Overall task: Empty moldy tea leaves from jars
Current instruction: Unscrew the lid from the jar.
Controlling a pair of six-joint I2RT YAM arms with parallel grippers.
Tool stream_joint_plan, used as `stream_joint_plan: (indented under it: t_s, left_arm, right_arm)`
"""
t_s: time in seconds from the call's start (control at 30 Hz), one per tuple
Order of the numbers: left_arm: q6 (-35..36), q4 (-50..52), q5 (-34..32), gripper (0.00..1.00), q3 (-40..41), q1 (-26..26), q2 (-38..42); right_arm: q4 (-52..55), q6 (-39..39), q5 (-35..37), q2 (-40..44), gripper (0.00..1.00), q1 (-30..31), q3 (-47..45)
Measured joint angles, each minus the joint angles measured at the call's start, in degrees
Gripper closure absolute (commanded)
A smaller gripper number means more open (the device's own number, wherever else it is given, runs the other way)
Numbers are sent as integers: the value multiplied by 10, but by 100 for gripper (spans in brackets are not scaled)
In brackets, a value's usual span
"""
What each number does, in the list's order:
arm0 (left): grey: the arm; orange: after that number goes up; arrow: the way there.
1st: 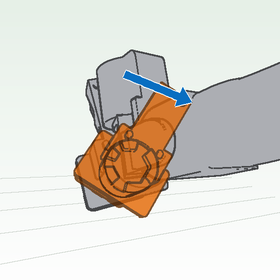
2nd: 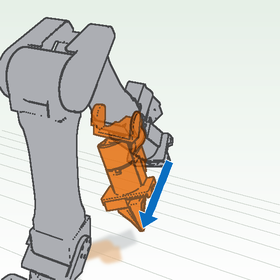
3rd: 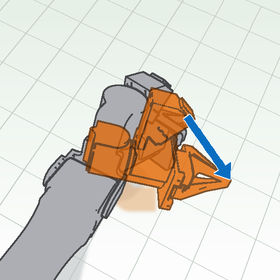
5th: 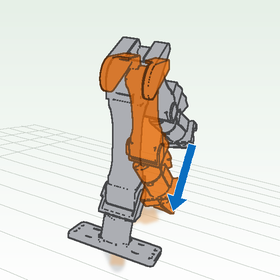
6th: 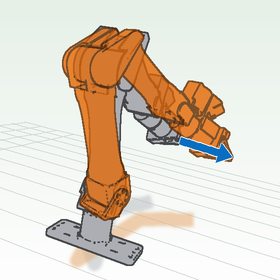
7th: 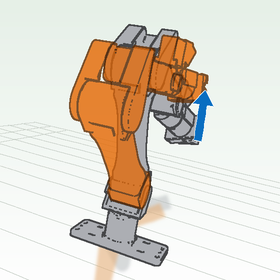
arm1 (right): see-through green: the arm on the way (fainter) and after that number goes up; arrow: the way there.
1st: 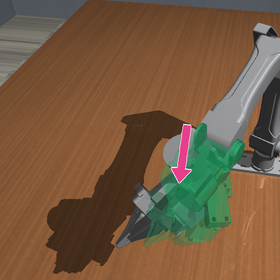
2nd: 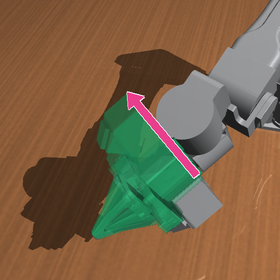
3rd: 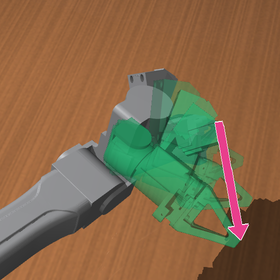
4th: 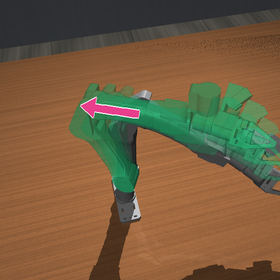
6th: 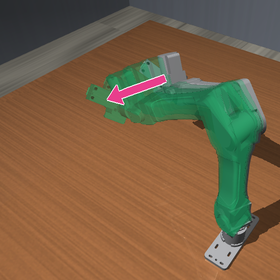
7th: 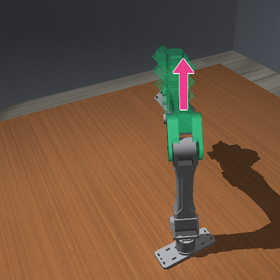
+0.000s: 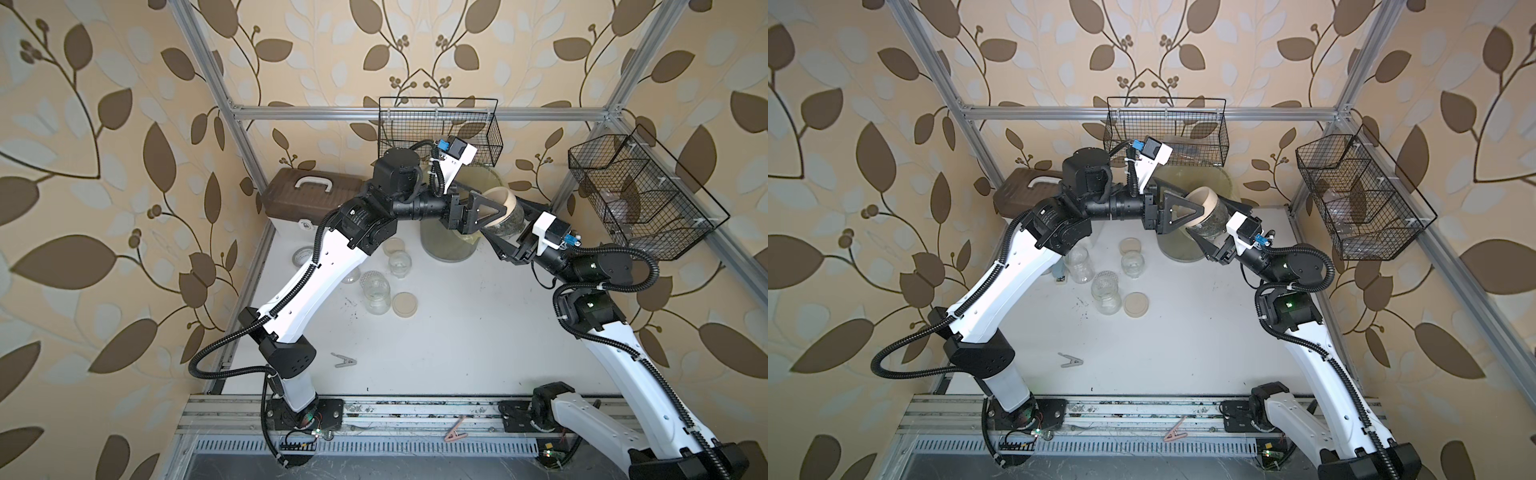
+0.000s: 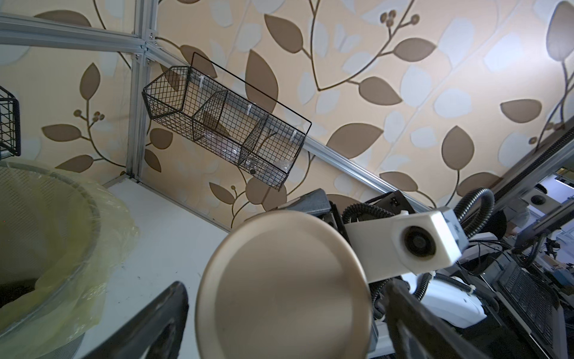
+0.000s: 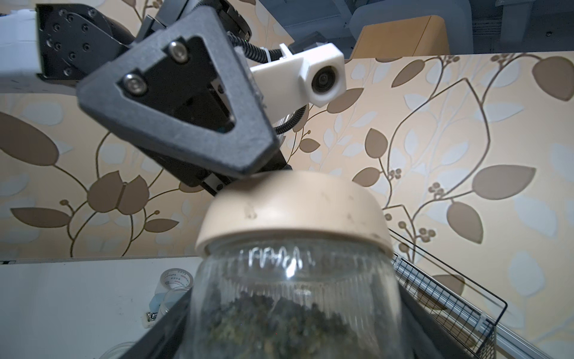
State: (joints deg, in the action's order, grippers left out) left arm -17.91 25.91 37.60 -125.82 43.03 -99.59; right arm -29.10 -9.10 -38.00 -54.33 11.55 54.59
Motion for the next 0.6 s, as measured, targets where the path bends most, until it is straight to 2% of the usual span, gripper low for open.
stream_joint_plan:
  t_s: [0.23,0.37,0.6]
  left_arm:
    - [0,2,2,7,0,0,0]
    - [2,5,1,1,0,0,-1]
    - [26,35,-1,2,-4,0,-3]
  right_arm:
    - [12,-10,-10,-1,56,5,0]
    - [20,-17,-10,-2,56,7,0]
    - [30,-26,-8,-5,56,7,0]
